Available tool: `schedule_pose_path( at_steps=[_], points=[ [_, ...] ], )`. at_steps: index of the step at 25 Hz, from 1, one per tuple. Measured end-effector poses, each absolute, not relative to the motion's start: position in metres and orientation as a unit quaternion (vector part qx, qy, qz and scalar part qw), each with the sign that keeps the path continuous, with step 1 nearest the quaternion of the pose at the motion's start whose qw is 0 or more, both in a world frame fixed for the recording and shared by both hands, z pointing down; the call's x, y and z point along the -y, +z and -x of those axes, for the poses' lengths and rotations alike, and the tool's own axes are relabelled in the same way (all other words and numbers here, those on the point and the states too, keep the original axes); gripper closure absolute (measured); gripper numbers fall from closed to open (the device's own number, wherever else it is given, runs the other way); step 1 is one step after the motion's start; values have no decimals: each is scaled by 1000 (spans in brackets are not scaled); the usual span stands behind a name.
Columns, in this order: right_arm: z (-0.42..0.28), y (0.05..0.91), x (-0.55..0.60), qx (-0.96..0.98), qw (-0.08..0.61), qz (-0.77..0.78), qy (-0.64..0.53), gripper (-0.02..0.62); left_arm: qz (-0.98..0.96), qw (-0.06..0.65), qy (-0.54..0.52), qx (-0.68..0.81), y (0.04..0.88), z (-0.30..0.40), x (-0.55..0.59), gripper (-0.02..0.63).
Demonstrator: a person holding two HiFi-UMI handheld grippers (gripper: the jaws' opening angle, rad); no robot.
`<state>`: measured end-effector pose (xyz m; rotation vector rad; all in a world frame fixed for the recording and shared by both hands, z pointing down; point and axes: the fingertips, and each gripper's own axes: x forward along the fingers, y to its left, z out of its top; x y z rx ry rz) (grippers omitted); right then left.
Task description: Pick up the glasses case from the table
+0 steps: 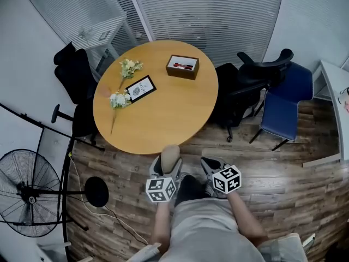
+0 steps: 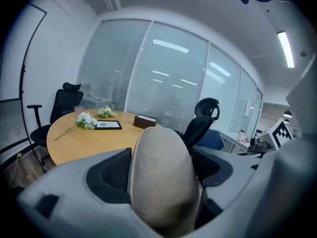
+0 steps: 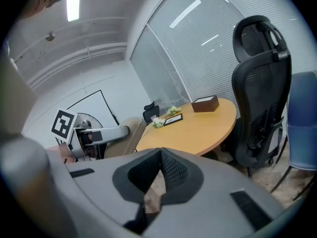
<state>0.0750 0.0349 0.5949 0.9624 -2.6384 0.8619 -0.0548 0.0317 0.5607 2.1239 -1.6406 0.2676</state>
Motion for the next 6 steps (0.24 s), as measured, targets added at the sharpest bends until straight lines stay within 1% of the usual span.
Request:
schedule_pose_path(
  at_steps=[6],
  points=[
    [-81,596,-33,892,100,-325,298,598,-765,220,98,597,557,51,-28,244]
  ],
)
